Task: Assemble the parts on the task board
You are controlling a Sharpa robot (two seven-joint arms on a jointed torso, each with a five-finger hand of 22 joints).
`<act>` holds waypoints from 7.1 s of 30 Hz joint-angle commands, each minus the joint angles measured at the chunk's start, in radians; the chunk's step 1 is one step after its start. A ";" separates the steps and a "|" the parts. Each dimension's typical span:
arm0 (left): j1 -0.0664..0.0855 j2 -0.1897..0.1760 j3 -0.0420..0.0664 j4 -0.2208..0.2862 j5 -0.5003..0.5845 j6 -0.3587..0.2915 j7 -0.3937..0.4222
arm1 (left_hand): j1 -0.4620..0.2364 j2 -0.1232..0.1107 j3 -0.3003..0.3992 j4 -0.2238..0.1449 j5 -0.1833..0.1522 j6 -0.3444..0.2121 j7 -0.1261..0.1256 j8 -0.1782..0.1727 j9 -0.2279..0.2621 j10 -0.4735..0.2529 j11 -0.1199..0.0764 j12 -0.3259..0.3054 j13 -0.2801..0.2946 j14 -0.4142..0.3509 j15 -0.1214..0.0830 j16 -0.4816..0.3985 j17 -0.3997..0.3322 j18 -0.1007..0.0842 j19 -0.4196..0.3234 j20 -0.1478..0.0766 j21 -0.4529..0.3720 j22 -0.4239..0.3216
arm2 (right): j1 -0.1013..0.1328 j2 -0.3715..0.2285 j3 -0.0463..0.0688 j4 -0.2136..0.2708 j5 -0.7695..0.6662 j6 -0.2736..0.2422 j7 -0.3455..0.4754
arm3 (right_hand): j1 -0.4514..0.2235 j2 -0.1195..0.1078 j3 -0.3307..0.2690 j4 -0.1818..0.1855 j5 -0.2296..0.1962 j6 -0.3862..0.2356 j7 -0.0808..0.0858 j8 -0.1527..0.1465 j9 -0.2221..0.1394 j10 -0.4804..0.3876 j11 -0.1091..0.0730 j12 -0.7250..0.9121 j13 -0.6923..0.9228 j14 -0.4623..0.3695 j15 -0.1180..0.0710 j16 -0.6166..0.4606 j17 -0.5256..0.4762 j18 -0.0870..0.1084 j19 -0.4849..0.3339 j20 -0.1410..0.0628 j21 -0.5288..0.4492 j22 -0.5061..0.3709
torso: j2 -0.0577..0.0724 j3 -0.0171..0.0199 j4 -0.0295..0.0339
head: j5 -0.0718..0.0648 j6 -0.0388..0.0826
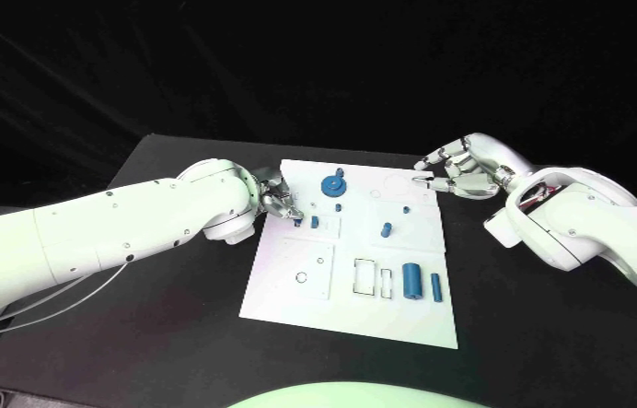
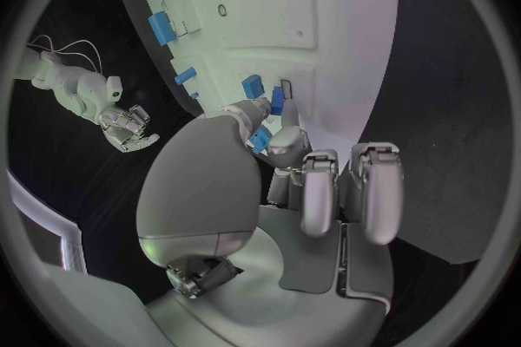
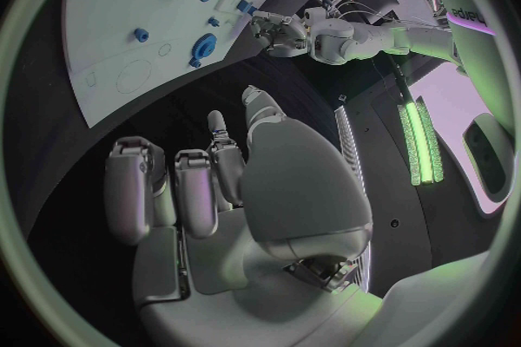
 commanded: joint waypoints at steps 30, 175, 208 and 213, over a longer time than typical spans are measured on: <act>-0.004 0.019 -0.002 -0.008 -0.030 0.058 -0.073 | -0.013 0.000 0.136 -0.124 -0.002 0.018 -0.009 0.008 0.004 0.009 -0.003 -0.002 -0.006 0.105 -0.007 0.002 0.263 -0.015 0.102 -0.003 0.006 0.263 | -0.001 -0.002 0.000 0.005 -0.007 0.007 0.004 | -0.006 0.005 -0.005 0.000 0.008 -0.002 -0.001 0.004 0.001 0.002 -0.003 -0.001 0.050 0.071 -0.008 -0.002 0.135 0.006 -0.005 -0.003 -0.006 0.138 | 0.000 0.0006 0.0004 | -0.003 -0.004; -0.004 0.025 0.006 -0.013 0.019 -0.016 -0.086 | -0.242 0.089 -0.470 0.055 -0.003 0.080 -0.036 0.023 -0.033 0.031 -0.022 0.031 0.027 0.105 -0.025 0.002 0.263 -0.015 0.102 -0.016 0.006 0.263 | -0.001 -0.007 0.000 0.005 -0.009 0.005 0.005 | -0.011 0.003 -0.010 0.003 0.010 -0.002 -0.001 0.005 0.002 0.000 -0.003 -0.003 0.048 0.070 -0.008 -0.005 0.131 0.006 -0.006 -0.003 -0.010 0.136 | -0.001 0.0010 0.0009 | -0.017 -0.003; -0.002 0.116 -0.011 -0.040 -0.257 -0.255 0.440 | 0.225 0.022 -0.318 0.020 -0.002 -0.116 0.091 -0.193 -0.325 -0.402 0.120 -0.666 -0.662 -0.266 0.100 -0.640 -0.496 0.155 -0.425 0.093 -0.702 -0.434 | -0.002 -0.007 0.000 0.003 -0.009 -0.001 0.009 | -0.010 0.004 -0.011 0.003 0.011 -0.004 -0.001 0.005 0.002 -0.012 -0.003 -0.017 0.034 0.068 -0.008 -0.010 0.122 0.009 -0.014 -0.003 -0.023 0.128 | 0.001 0.0003 -0.0001 | -0.048 0.018; -0.006 0.150 -0.015 -0.061 -0.373 -0.195 0.372 | 0.212 0.006 -0.331 0.031 -0.003 -0.096 0.085 -0.209 -0.368 -0.409 0.124 -0.698 -0.716 -0.173 0.102 -0.489 -0.390 0.119 -0.287 0.091 -0.523 -0.265 | -0.003 -0.006 0.000 0.003 -0.009 -0.001 0.009 | -0.010 0.004 -0.011 0.003 0.011 -0.004 -0.001 0.005 0.002 -0.012 -0.003 -0.017 0.034 0.068 -0.008 -0.010 0.122 0.009 -0.014 -0.003 -0.023 0.128 | 0.001 -0.0004 -0.0003 | -0.050 0.017</act>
